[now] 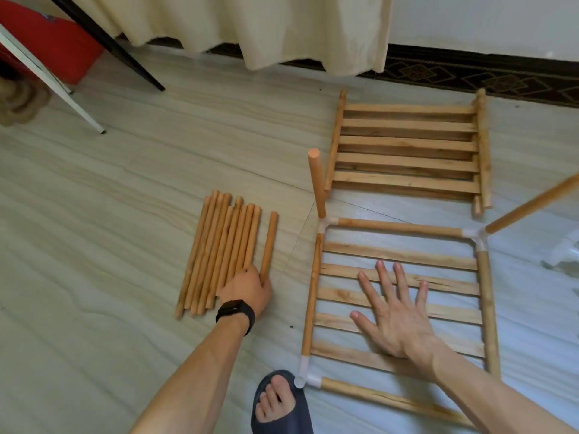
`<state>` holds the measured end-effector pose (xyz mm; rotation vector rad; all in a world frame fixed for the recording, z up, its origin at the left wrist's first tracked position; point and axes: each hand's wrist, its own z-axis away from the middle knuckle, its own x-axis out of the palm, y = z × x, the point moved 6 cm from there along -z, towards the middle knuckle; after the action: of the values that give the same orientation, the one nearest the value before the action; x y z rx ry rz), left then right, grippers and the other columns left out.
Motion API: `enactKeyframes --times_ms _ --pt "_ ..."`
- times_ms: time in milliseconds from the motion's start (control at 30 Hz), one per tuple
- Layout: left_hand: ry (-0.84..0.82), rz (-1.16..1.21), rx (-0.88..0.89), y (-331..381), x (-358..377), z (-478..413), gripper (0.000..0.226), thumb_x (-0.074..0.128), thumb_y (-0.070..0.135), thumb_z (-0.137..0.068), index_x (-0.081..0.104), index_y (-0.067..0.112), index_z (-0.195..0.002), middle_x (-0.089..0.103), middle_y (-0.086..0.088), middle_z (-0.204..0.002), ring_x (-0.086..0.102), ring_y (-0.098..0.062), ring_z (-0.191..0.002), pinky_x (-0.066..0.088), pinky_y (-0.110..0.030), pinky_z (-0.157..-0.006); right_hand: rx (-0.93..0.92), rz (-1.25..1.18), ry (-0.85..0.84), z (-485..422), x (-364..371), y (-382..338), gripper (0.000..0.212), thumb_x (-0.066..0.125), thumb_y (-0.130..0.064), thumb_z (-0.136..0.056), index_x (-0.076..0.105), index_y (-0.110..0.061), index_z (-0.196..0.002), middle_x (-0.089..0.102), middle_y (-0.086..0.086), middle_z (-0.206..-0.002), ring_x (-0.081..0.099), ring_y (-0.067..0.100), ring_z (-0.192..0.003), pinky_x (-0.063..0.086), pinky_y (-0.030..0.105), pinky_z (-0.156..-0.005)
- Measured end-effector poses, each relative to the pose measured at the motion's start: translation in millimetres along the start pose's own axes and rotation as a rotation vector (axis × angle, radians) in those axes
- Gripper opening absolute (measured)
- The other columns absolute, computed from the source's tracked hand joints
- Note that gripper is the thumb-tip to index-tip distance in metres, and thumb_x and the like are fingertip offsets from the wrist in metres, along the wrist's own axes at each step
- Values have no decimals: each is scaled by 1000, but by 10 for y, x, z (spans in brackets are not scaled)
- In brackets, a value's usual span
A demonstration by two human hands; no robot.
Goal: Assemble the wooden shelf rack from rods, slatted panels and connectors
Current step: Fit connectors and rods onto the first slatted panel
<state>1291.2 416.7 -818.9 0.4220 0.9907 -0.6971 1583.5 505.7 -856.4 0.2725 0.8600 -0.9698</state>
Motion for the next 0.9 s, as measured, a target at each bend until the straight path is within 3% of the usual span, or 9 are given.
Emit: enactKeyframes --times_ms 267,367,467,567,633,700,767,833,900 --pt "-141 288 218 144 193 355 22 55 48 -97 59 27 -93 64 8 -83 60 -9 -75 52 -30 -68 -49 -38 -26 4 -65 17 81 11 -81 -89 -37 -45 -144 -53 -3 -148 -51 29 -134 -22 70 -110" --pt "-174 402 327 285 176 589 19 61 46 -94 61 28 -87 66 7 -80 61 -6 -73 52 -29 -69 -68 -165 -31 9 -191 59 86 19 -83 -86 -20 -45 -153 -41 -5 -156 -43 25 -141 -21 63 -114" --pt "-253 373 475 644 67 829 17 62 45 -93 61 29 -88 65 9 -82 60 -5 -73 47 -22 -65 12 -651 128 185 -469 182 97 32 -85 -80 22 -29 -159 15 -2 -167 7 18 -155 7 40 -124" --pt "-288 166 693 1210 -32 1104 20 54 50 -96 56 31 -93 59 14 -89 55 -9 -78 43 -27 -66 73 -1280 238 568 -624 393 78 53 -70 -81 55 -16 -137 63 -1 -135 60 11 -121 45 23 -100" --pt "-266 5 844 1613 -40 1284 21 50 51 -98 55 31 -103 57 15 -98 53 -12 -85 41 -30 -68 117 -1643 339 825 -638 588 49 60 -48 -91 62 -8 -119 74 6 -112 72 20 -103 56 31 -91" --pt "-228 -103 981 2016 14 1456 26 47 51 -99 54 29 -111 58 10 -106 57 -19 -90 45 -34 -69 210 -1929 540 1109 -638 901 21 54 -23 -102 61 -4 -102 75 10 -88 74 27 -85 60 38 -83" --pt "-198 -123 1045 2371 148 1592 32 45 52 -100 52 28 -120 58 5 -115 59 -24 -97 48 -36 -72 284 -2217 715 1387 -590 1195 22 46 -12 -103 55 -8 -83 60 7 -64 64 23 -64 54 37 -76" --pt "-175 -130 999 2616 388 1660 49 47 56 -98 45 27 -137 51 1 -135 52 -25 -118 44 -36 -88 316 -2412 891 1668 -554 1479 30 44 -19 -101 47 -14 -72 41 0 -54 44 17 -52 42 34 -69" --pt "-184 -186 900 2735 708 1722 75 42 66 -94 24 25 -155 27 -4 -160 28 -27 -144 29 -42 -113 357 -2444 1052 1969 -519 1716 42 46 -43 -97 41 -20 -63 30 -4 -52 32 16 -47 34 32 -62"
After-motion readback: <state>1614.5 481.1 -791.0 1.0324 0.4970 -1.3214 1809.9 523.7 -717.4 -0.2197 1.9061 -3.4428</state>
